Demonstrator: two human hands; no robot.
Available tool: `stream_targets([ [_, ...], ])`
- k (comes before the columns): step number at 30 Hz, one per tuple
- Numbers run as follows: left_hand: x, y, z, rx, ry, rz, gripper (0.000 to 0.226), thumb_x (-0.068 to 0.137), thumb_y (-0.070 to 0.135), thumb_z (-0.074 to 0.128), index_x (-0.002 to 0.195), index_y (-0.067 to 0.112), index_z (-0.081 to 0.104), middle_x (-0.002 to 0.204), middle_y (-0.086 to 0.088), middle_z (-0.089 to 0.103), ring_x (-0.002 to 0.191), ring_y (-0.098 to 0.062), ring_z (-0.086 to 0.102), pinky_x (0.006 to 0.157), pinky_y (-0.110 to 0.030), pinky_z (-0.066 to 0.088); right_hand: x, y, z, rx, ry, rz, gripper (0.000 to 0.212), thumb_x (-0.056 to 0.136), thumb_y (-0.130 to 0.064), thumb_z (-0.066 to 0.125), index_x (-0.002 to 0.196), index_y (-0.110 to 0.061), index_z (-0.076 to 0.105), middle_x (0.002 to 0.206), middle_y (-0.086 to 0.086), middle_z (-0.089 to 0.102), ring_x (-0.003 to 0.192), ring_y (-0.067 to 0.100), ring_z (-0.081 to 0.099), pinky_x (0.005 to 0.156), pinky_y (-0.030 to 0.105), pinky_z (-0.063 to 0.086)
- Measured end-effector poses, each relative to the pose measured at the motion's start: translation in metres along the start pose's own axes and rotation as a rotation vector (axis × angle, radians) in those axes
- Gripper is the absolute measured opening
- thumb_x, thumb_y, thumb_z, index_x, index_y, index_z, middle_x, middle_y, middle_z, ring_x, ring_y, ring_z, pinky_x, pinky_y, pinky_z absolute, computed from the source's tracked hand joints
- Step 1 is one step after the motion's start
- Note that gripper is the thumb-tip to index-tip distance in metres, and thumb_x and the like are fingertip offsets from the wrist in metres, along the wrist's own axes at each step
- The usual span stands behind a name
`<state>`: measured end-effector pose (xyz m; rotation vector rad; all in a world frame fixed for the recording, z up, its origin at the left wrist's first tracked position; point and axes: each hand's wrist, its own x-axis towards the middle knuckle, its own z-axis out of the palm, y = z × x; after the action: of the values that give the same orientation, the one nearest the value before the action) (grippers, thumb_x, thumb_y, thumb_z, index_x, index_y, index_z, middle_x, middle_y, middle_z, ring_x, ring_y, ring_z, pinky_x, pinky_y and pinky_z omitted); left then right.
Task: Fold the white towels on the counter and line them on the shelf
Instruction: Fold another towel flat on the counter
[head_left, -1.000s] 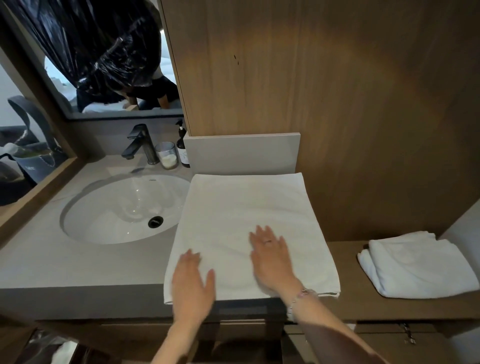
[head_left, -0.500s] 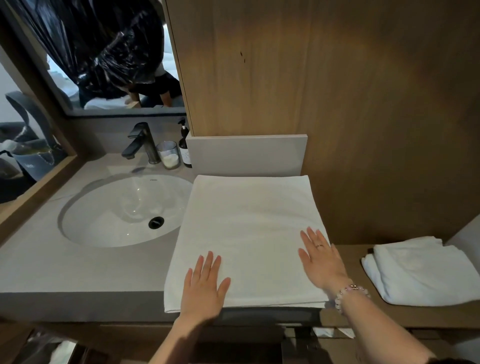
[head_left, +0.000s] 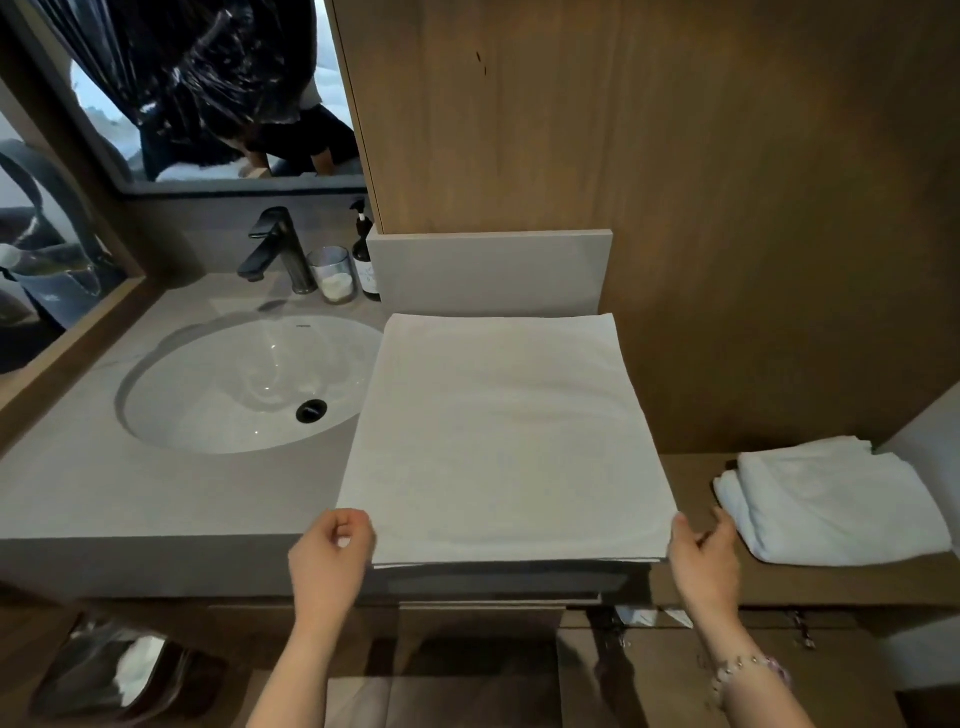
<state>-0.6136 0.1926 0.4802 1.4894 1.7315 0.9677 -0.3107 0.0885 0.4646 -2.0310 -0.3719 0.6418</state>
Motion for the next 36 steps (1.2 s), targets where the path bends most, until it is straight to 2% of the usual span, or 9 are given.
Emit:
stream_targets([
  [5,-0.003,-0.005,-0.011,-0.020,0.075,-0.042,0.014,0.088,0.006,0.055,0.076,0.011,0.062,0.074,-0.003,0.063,0.075,-0.022,0.058,0.072,-0.030,0.041,0.001,0.009,-0.006,0.108,-0.109,-0.021,0.048,0.095,-0.014,0.050,0.139,-0.019,0.034,0.071,0.010,0.052,0.067,0.023,0.053,0.070,0.035,0.044],
  [9,-0.001,-0.019,-0.025,-0.172,0.133,-0.162,0.011,0.093,0.010,0.051,0.101,0.008,0.059,0.093,-0.007,0.060,0.090,-0.023,0.055,0.081,-0.032,0.039,0.009,0.004,-0.019,0.172,-0.207,-0.024,0.019,0.093,0.000,0.048,0.107,-0.012,0.055,0.072,0.014,0.052,0.055,0.021,0.047,0.051,0.027,0.043],
  [12,0.000,-0.031,-0.032,-0.324,-0.060,-0.203,0.024,0.092,-0.001,0.048,0.114,0.009,0.049,0.100,-0.009,0.063,0.095,-0.024,0.058,0.085,-0.030,0.047,0.017,0.002,-0.022,0.298,-0.313,0.025,0.027,0.096,-0.001,0.041,0.091,-0.008,0.067,0.091,0.012,0.061,0.051,0.016,0.046,0.044,0.019,0.040],
  [15,-0.004,-0.036,-0.033,-0.202,-0.231,-0.123,0.023,0.090,-0.007,0.049,0.101,0.012,0.053,0.095,-0.009,0.065,0.092,-0.021,0.062,0.068,-0.011,0.052,0.021,0.000,-0.022,0.474,-0.350,0.104,0.038,0.093,0.004,0.030,0.096,-0.002,0.067,0.092,0.016,0.064,0.050,0.015,0.048,0.041,0.016,0.042],
  [20,-0.001,-0.035,-0.036,-0.109,-0.376,-0.070,0.034,0.091,-0.008,0.046,0.105,0.020,0.058,0.110,-0.001,0.060,0.103,-0.016,0.056,0.074,-0.013,0.048,0.024,0.003,-0.025,0.414,-0.404,0.125,0.052,0.083,0.016,0.026,0.108,-0.006,0.066,0.104,0.014,0.065,0.070,0.020,0.055,0.052,0.018,0.048],
  [24,0.000,-0.032,-0.036,-0.142,-0.461,-0.111,0.033,0.090,-0.007,0.051,0.109,0.020,0.059,0.111,0.006,0.060,0.105,-0.013,0.056,0.077,-0.014,0.045,0.020,0.000,-0.029,0.417,-0.435,0.137,0.047,0.090,0.016,0.031,0.100,-0.014,0.067,0.104,0.008,0.066,0.082,0.020,0.061,0.053,0.016,0.051],
  [28,0.005,-0.028,-0.039,-0.149,-0.426,-0.104,0.038,0.087,-0.011,0.051,0.108,0.017,0.063,0.108,-0.013,0.063,0.098,-0.016,0.058,0.078,-0.019,0.046,0.019,-0.003,-0.034,0.380,-0.459,0.089,0.035,0.091,0.008,0.044,0.103,-0.018,0.064,0.102,0.007,0.066,0.079,0.017,0.059,0.066,0.024,0.045],
  [33,0.012,-0.027,-0.041,-0.111,-0.410,-0.073,0.041,0.087,-0.011,0.053,0.115,0.018,0.061,0.126,-0.007,0.057,0.118,-0.020,0.051,0.100,-0.031,0.039,0.020,-0.007,-0.039,0.281,-0.454,0.010,0.031,0.086,-0.002,0.060,0.113,-0.018,0.061,0.100,-0.001,0.068,0.089,0.015,0.063,0.085,0.028,0.044],
  [36,0.014,-0.024,-0.041,-0.107,-0.402,-0.067,0.040,0.087,-0.003,0.058,0.125,0.012,0.057,0.126,-0.001,0.056,0.112,-0.012,0.049,0.098,-0.026,0.036,0.019,-0.013,-0.040,0.228,-0.411,-0.048,0.027,0.083,-0.006,0.066,0.107,-0.017,0.062,0.091,-0.006,0.067,0.086,0.005,0.060,0.076,0.021,0.043],
])
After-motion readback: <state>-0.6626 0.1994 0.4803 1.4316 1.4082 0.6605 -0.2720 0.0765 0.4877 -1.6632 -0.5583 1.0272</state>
